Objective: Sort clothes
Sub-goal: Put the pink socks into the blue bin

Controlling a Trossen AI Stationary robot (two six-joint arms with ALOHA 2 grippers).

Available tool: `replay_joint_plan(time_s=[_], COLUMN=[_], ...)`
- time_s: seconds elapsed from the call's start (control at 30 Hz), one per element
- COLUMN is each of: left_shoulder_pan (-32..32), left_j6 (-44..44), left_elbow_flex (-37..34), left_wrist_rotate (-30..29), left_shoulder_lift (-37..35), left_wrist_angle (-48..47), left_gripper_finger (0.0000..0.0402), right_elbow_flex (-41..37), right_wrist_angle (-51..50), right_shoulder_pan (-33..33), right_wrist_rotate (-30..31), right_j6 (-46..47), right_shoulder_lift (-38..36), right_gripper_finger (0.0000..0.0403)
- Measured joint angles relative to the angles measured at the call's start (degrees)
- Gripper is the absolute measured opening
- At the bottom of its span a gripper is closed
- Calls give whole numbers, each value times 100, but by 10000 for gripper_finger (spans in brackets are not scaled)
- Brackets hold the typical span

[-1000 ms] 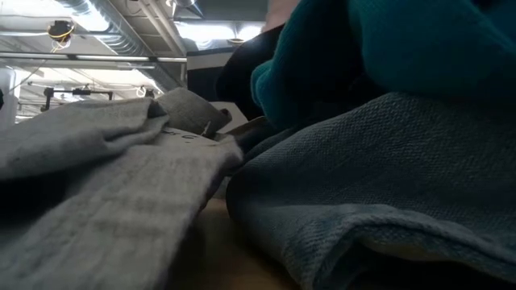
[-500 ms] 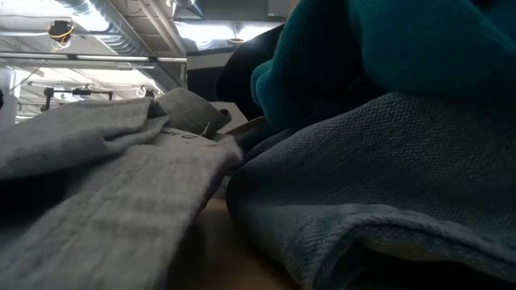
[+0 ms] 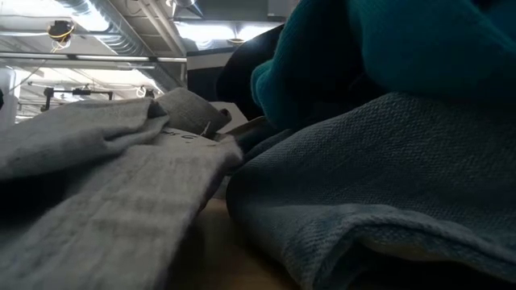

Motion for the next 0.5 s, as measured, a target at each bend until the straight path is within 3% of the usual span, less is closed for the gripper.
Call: replay_joint_plan(time_s=[0.5], left_shoulder_pan=[1], left_j6=[-4], left_elbow_flex=[0], left_wrist_rotate=[0], left_shoulder_lift=[0], left_wrist_angle=[2], left_gripper_finger=[59], right_elbow_flex=[-37], right_wrist_angle=[-306], right_shoulder_pan=[-4], right_wrist_rotate=[-453], right_j6=[549], right_shoulder_lift=[-4], right_gripper_finger=[36])
